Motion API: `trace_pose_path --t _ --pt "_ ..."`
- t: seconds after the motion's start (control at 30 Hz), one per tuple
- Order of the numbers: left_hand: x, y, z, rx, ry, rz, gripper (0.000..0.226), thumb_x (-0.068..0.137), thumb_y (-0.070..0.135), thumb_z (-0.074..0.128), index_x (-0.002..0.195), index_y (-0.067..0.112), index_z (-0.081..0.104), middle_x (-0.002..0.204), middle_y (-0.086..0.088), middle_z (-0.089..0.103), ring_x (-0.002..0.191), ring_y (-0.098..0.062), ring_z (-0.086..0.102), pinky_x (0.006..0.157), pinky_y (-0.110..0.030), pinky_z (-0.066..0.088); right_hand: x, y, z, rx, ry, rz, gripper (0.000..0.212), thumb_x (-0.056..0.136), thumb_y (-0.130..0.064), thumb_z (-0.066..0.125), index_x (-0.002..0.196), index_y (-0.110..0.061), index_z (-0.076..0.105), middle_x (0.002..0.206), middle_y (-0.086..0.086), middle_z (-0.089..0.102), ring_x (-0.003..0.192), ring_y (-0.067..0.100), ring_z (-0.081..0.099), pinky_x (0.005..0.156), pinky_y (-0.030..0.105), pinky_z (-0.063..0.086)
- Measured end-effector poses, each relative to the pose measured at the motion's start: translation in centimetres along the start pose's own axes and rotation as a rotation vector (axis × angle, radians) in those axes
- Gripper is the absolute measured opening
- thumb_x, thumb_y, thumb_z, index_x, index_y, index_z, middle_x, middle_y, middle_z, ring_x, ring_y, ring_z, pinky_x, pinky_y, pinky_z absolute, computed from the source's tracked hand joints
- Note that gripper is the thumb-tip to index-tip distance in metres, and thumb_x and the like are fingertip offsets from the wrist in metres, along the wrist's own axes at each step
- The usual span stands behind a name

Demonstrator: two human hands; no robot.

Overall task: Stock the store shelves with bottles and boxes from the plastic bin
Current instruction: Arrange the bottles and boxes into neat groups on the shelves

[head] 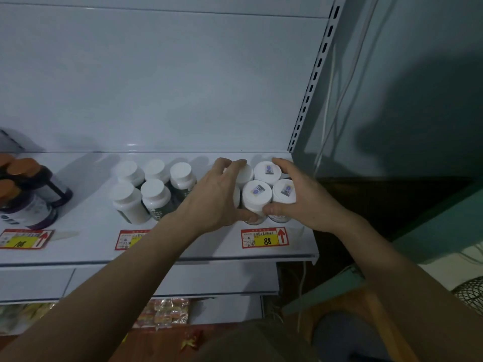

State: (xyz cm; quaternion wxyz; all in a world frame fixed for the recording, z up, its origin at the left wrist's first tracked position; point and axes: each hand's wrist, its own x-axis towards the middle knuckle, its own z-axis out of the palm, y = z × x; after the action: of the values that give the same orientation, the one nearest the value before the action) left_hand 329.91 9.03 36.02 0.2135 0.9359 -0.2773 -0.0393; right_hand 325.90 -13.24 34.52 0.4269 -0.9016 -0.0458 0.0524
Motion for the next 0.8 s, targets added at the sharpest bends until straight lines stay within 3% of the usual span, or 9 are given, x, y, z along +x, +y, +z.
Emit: trace_pose_path --t 0.23,0.4,0.53,0.6,0.67,0.8 --pt "0.1 0.1 0.0 -0.011 -0.008 0.005 0.128 0.056 0.067 0.086 0.156 0.024 0.019 0.154 -0.002 0.033 0.135 -0.025 0.044 0.104 -0.039 0.043 -0.4 0.1 -0.3 0.013 0.004 -0.005 0.110 0.067 -0.045 0.090 0.154 -0.035 0.024 0.147 -0.011 0.047 0.127 0.010 0.052 0.108 0.044 0.047" --pt "-0.9 -0.4 -1.9 0.007 -0.013 0.019 0.137 0.053 0.077 0.078 0.159 0.025 0.009 0.162 0.001 0.023 0.141 -0.024 0.037 0.108 -0.042 0.042 -1.4 0.5 -1.3 0.027 0.039 0.027 0.128 0.050 -0.061 0.087 0.156 -0.040 0.017 0.156 -0.019 0.035 0.131 0.002 0.044 0.106 0.036 0.045" --pt "-0.4 -0.7 -2.8 0.085 -0.029 0.076 0.128 0.060 0.088 0.063 0.159 0.027 0.010 0.164 0.003 0.020 0.144 -0.023 0.033 0.108 -0.044 0.042 -2.6 2.5 -0.8 0.020 0.015 0.071 0.133 0.039 -0.072 0.087 0.153 -0.043 0.025 0.152 -0.021 0.042 0.138 0.009 0.043 0.108 0.049 0.047" --pt "0.2 -0.3 -2.2 0.122 0.003 0.141 0.114 0.070 0.091 0.047 0.159 0.028 0.012 0.163 0.001 0.023 0.145 -0.025 0.033 0.109 -0.048 0.042 -2.5 3.0 -0.2 0.069 0.003 0.061 0.129 0.040 -0.066 0.092 0.151 -0.044 0.030 0.146 -0.020 0.050 0.136 0.011 0.047 0.105 0.051 0.049" --pt "0.9 0.2 -1.5 0.167 0.023 0.191 0.104 0.076 0.090 0.035 0.159 0.031 0.014 0.162 -0.001 0.027 0.144 -0.026 0.033 0.107 -0.052 0.042 -2.0 3.0 0.3 0.112 0.022 0.025 0.117 0.048 -0.047 0.097 0.148 -0.042 0.037 0.138 -0.020 0.057 0.129 0.008 0.054 0.100 0.047 0.054" --pt "2.3 0.7 -0.5 0.191 0.027 0.241 0.094 0.082 0.087 0.029 0.158 0.032 0.020 0.155 0.000 0.037 0.134 -0.026 0.042 0.099 -0.053 0.047 -1.2 2.6 0.9 0.089 0.087 -0.059 0.094 0.054 -0.035 0.098 0.135 -0.046 0.051 0.125 -0.019 0.065 0.119 0.008 0.061 0.094 0.040 0.057"
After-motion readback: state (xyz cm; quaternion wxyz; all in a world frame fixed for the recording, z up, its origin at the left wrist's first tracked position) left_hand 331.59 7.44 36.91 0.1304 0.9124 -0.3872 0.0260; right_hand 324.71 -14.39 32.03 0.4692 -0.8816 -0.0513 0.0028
